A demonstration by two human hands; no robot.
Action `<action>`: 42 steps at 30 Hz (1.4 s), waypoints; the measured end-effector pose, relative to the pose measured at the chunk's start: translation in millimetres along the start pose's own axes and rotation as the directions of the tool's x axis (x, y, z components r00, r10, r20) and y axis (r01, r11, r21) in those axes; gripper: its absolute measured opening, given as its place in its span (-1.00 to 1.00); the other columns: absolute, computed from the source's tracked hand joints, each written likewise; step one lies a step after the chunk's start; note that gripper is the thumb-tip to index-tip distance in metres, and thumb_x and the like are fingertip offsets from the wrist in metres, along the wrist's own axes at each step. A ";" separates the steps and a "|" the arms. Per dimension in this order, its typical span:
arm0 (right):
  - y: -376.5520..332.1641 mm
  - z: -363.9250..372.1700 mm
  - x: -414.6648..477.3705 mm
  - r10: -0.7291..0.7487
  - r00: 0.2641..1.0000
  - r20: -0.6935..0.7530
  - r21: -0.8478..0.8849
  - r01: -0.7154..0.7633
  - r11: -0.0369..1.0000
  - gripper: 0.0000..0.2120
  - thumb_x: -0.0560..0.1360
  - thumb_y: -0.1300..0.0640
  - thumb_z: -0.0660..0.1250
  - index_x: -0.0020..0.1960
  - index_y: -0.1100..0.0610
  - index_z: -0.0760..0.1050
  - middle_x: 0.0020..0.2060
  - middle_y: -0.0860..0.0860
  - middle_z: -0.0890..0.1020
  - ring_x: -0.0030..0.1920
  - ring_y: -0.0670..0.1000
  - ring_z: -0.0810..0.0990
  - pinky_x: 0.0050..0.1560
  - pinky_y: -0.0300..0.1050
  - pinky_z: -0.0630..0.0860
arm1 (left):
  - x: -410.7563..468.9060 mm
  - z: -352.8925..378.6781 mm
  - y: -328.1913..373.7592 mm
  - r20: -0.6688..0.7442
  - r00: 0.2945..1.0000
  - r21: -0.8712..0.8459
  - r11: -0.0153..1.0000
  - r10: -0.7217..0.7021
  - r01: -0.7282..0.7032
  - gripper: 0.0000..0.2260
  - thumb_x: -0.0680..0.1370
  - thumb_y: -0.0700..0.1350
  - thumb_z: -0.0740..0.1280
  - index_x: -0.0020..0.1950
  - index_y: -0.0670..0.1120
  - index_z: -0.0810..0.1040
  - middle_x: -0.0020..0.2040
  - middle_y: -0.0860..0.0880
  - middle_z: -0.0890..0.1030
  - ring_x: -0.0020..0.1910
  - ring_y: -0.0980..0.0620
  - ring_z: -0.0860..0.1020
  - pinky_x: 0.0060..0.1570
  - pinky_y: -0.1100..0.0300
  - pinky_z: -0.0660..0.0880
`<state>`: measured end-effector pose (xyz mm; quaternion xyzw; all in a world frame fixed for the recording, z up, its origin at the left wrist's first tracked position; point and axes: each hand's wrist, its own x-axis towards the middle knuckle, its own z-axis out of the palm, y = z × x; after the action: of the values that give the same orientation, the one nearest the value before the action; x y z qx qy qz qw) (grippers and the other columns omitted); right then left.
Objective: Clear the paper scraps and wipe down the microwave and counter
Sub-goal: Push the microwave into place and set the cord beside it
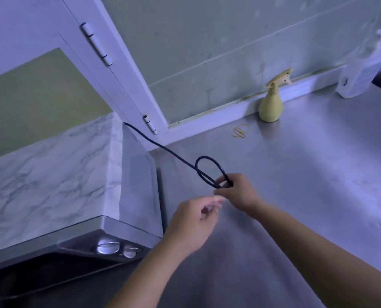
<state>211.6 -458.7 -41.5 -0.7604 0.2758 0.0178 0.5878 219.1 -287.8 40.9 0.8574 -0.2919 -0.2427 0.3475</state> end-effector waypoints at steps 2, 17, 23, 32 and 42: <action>12.3 3.5 20.7 -0.105 0.992 -0.070 -0.220 0.087 0.972 -0.81 0.42 0.13 0.42 -0.04 -0.13 0.56 -0.27 -0.14 0.60 -0.07 0.00 0.55 0.03 -0.05 0.30 | 50.2 -5.4 4.9 -0.146 0.989 -0.117 0.993 0.004 -0.021 -0.69 0.46 -0.06 0.25 -0.06 0.37 0.63 -0.14 0.24 0.69 -0.17 0.18 0.64 -0.04 0.24 0.56; 80.8 44.1 73.6 -0.642 0.746 -0.175 -0.749 0.322 0.579 -0.76 0.46 0.00 0.21 0.02 -0.01 0.60 -0.27 -0.04 0.53 -0.15 0.11 0.52 -0.10 0.00 0.51 | 354.2 45.4 6.1 0.010 0.997 0.539 0.839 0.076 -0.069 -0.83 0.50 -0.18 0.35 0.01 -0.02 0.70 0.10 -0.04 0.68 0.11 -0.08 0.59 0.10 0.08 0.54; 77.7 38.9 74.7 -0.623 0.761 -0.180 -0.722 0.328 0.609 -0.82 0.42 0.03 0.39 0.01 -0.01 0.61 -0.27 -0.05 0.54 -0.15 0.09 0.54 -0.06 -0.02 0.52 | 383.9 75.3 4.0 0.038 0.989 0.523 0.841 0.142 -0.141 -0.90 0.46 -0.19 0.38 -0.12 -0.06 0.68 0.00 -0.10 0.67 0.01 -0.15 0.60 -0.01 0.04 0.55; 81.1 42.1 79.2 -0.604 0.772 -0.199 -0.718 0.304 0.626 -0.78 0.45 0.00 0.27 0.03 0.01 0.60 -0.25 -0.04 0.55 -0.14 0.11 0.52 -0.08 -0.02 0.49 | 374.5 67.6 7.3 -0.180 0.974 0.364 0.929 0.134 -0.061 -0.91 0.56 -0.17 0.27 -0.10 -0.04 0.54 -0.12 0.01 0.62 -0.02 -0.10 0.55 0.01 0.08 0.48; 44.6 29.5 55.3 -0.221 0.975 -0.027 -0.524 0.174 0.833 -0.71 0.63 0.09 0.18 0.31 -0.01 0.52 0.09 0.03 0.58 0.13 0.15 0.53 0.11 0.01 0.38 | 145.9 -27.7 57.7 -0.394 0.903 -0.677 0.718 -0.173 -0.158 -0.77 0.52 -0.35 0.28 -0.18 -0.02 0.53 -0.29 -0.01 0.63 -0.27 0.00 0.55 -0.28 0.27 0.46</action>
<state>247.6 -461.1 -109.5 -0.9149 0.2059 -0.0025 0.3472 320.9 -406.7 70.1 0.6961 -0.0916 -0.1402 0.6981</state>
